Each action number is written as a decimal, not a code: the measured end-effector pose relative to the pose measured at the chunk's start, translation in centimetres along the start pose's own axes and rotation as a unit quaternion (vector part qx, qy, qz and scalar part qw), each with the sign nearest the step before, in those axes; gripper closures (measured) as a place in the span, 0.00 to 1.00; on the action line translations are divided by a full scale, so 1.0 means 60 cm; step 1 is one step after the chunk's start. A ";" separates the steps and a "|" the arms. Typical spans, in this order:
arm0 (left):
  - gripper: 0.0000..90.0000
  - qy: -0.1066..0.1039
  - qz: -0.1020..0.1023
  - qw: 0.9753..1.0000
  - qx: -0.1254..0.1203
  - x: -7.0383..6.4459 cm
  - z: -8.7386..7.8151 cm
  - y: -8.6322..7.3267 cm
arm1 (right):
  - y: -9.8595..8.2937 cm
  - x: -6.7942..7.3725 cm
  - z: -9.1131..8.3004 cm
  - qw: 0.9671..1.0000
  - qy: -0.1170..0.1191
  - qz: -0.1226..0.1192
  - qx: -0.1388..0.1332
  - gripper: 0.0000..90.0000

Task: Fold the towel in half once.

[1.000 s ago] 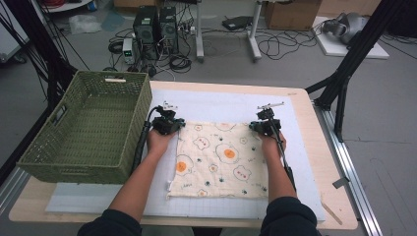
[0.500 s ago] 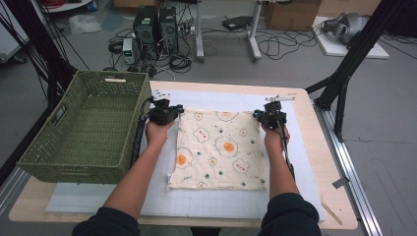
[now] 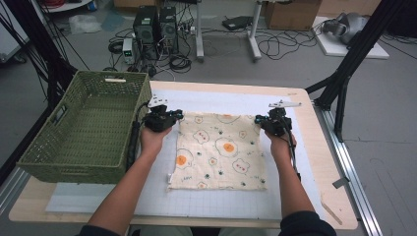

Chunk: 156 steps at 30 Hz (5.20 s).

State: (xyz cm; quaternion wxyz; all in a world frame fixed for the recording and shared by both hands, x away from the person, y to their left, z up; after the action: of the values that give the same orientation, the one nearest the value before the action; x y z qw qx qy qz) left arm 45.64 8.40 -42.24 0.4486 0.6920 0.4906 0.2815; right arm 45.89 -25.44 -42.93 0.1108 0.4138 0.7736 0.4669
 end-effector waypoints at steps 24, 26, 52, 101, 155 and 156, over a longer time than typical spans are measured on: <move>0.95 -0.042 0.052 0.998 -0.015 -0.054 -0.108 -0.102 | -0.112 0.094 -0.078 0.999 0.022 -0.035 0.002 0.95; 0.95 -0.048 0.055 0.997 -0.015 -0.058 -0.117 -0.111 | -0.123 0.101 -0.084 0.999 0.024 -0.038 0.002 0.95; 0.95 -0.092 0.079 0.993 0.008 -0.085 -0.183 -0.169 | -0.197 0.148 -0.135 0.998 0.051 -0.047 0.008 0.95; 0.83 -0.065 0.119 0.986 0.098 -0.082 -0.176 -0.179 | -0.202 0.140 -0.132 0.996 0.086 -0.030 0.023 0.73; 0.97 0.045 0.028 0.997 0.051 0.000 -0.009 -0.069 | -0.096 0.036 -0.010 1.000 0.018 -0.020 0.010 0.96; 0.97 0.050 0.024 0.997 0.045 0.004 -0.006 -0.068 | -0.091 0.035 -0.005 1.000 0.015 -0.020 0.009 0.96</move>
State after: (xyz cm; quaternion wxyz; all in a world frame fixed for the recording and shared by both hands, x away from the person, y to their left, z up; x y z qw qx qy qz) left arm 43.67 9.22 -45.78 0.3852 0.7081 0.5078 0.3041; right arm 41.48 -25.28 -46.77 0.1048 0.3920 0.7876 0.4638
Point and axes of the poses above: each handheld gripper's, and its own axes: z roughly forward along the jaws, y roughly out of its top, x roughly to its left, the point moved 6 cm from there along z, roughly forward along the jaws, and after that the axes turned 15 degrees about y, right-handed, at the moved point
